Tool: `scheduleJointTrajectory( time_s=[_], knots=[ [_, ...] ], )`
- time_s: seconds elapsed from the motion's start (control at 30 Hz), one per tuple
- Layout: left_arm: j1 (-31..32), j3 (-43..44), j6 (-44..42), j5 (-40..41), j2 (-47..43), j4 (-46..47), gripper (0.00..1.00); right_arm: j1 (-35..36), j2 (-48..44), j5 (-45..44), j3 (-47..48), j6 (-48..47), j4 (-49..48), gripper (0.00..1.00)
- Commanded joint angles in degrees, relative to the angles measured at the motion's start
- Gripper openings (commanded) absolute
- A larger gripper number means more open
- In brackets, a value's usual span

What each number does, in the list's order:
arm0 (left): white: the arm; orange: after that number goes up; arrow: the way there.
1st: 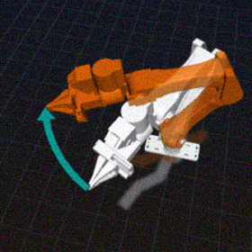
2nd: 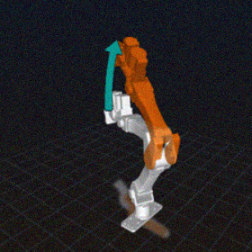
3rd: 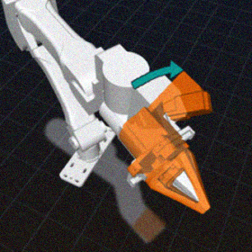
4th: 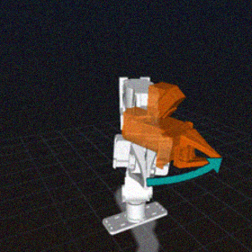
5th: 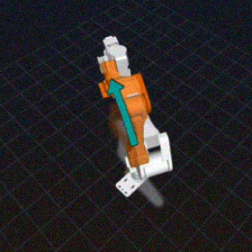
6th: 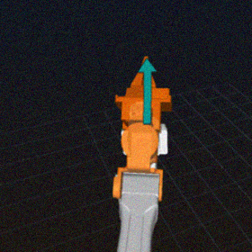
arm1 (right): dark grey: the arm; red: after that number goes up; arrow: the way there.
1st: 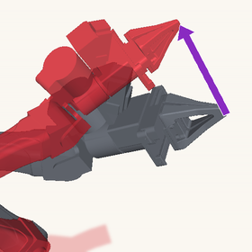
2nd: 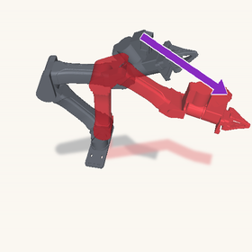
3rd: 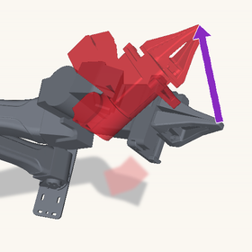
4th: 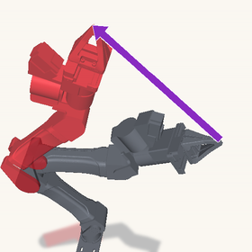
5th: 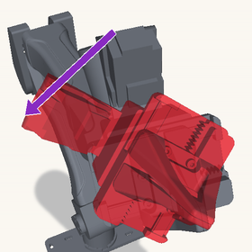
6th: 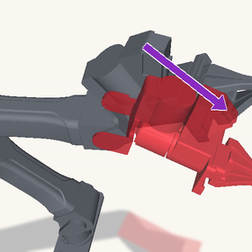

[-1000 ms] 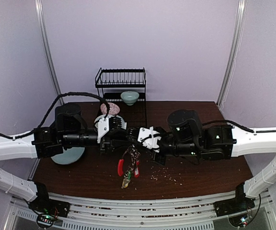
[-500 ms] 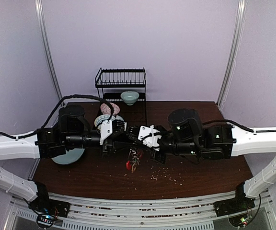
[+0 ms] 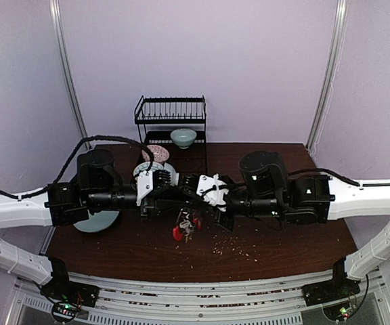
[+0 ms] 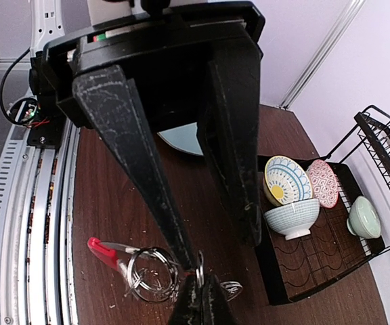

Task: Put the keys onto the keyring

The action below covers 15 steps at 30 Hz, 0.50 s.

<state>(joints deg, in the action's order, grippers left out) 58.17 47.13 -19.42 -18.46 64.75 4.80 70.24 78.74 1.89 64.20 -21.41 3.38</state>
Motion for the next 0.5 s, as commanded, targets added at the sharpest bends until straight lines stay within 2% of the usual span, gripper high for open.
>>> scheduleJointTrajectory(
  time_s=[0.0,0.47],
  knots=[
    [-0.16,-0.83,0.58,-0.77,-0.21,1.66,0.24,-0.2,-3.3,2.55,-0.34,1.68,-5.29,0.0],
    [-0.16,1.95,2.11,-3.5,0.82,1.4,0.26,-0.31,-2.66,4.09,-0.19,2.27,-5.96,0.0]
  ],
)
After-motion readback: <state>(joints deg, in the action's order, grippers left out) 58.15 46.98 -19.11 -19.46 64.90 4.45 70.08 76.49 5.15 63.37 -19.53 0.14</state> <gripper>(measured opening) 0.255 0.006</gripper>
